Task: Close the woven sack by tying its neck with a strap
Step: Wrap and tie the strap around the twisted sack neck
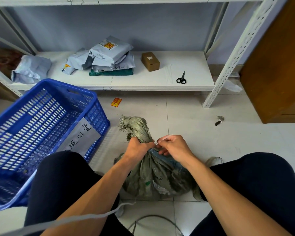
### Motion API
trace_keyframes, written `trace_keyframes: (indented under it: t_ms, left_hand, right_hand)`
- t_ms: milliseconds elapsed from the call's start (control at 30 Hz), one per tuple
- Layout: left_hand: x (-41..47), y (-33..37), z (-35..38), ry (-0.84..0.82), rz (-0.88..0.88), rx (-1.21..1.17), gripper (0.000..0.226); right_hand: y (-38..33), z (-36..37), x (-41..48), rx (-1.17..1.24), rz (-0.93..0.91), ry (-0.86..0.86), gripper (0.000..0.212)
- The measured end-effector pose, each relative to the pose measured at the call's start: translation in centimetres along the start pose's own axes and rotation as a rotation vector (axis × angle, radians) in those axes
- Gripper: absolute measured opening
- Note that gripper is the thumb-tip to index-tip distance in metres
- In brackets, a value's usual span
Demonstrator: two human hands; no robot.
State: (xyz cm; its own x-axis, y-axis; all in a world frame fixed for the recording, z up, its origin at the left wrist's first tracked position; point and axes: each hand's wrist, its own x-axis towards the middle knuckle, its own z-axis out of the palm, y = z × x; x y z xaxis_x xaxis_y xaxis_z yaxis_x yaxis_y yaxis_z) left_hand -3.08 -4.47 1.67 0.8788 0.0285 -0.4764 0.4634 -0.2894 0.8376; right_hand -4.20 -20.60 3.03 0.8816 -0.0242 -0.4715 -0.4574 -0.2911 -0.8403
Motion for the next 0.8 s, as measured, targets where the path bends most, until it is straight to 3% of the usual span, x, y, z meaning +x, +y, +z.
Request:
trace_keyframes:
  t_ms: [267, 500, 800]
  left_hand:
    - [0.4, -1.4, 0.2, -0.188, 0.024, 0.134, 0.046]
    - [-0.2, 0.3, 0.1, -0.052, 0.036, 0.208, 0.045]
    - [-0.2, 1.2, 0.1, -0.022, 0.111, 0.323, 0.039]
  right_hand:
    - [0.0, -0.1, -0.1, -0.083, 0.005, 0.035, 0.012]
    - [-0.4, 0.0, -0.1, -0.065, -0.054, 0.062, 0.013]
    - [0.1, 0.5, -0.2, -0.181, -0.11, 0.08, 0.016]
